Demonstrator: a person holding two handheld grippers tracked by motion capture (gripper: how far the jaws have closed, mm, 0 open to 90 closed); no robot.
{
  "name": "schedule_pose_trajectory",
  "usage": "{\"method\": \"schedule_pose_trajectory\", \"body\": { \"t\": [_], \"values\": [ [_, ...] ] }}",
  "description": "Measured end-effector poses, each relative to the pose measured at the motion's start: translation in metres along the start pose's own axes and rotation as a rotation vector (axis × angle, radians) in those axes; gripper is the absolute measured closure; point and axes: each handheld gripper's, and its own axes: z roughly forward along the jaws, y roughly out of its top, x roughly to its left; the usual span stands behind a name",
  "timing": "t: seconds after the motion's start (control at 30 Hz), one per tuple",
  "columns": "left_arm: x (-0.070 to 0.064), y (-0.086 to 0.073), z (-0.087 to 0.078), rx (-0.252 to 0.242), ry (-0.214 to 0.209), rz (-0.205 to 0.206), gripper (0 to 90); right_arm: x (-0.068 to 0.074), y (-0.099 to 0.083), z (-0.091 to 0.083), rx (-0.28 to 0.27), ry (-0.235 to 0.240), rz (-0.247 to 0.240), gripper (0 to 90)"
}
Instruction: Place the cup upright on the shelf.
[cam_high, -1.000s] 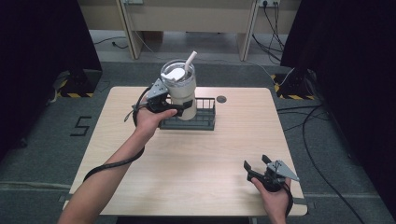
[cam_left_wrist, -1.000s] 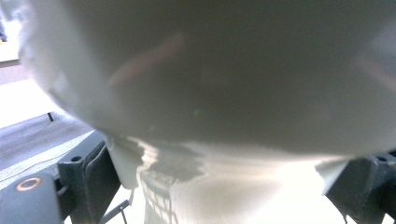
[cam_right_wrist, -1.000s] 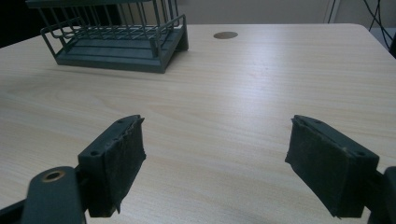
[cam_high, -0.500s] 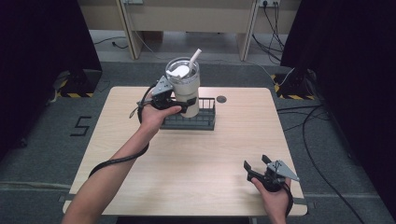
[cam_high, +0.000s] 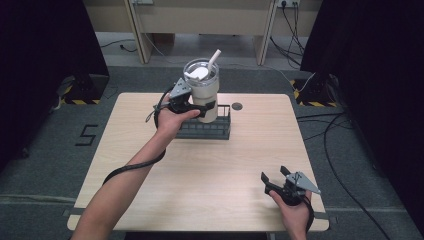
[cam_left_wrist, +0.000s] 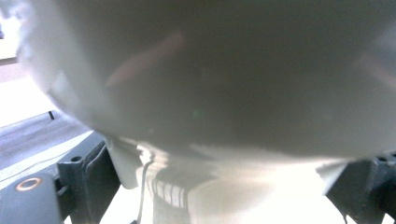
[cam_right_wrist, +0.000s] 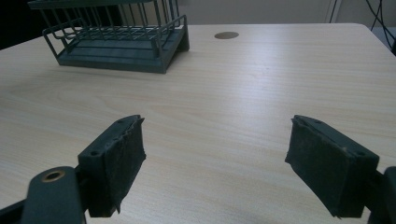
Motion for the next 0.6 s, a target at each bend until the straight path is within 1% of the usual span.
{"method": "schedule_pose_trajectory", "body": {
  "t": [0.1, 0.23, 0.43, 0.6],
  "values": [
    [0.0, -0.001, 0.003, 0.004, 0.003, 0.001, 9.9, 0.0, 0.0, 0.0, 0.001, 0.001, 0.001, 19.2],
    [0.002, -0.004, 0.008, 0.006, 0.006, -0.014, 9.9, 0.0, 0.0, 0.0, -0.001, 0.001, 0.003, 19.2],
    [0.004, -0.008, 0.015, 0.018, 0.015, -0.018, 9.9, 0.0, 0.0, 0.0, -0.001, 0.003, 0.003, 19.2],
    [0.006, -0.011, 0.021, 0.023, 0.026, -0.033, 9.9, 0.0, 0.0, 0.0, -0.001, 0.004, 0.002, 19.2]
  ]
}}
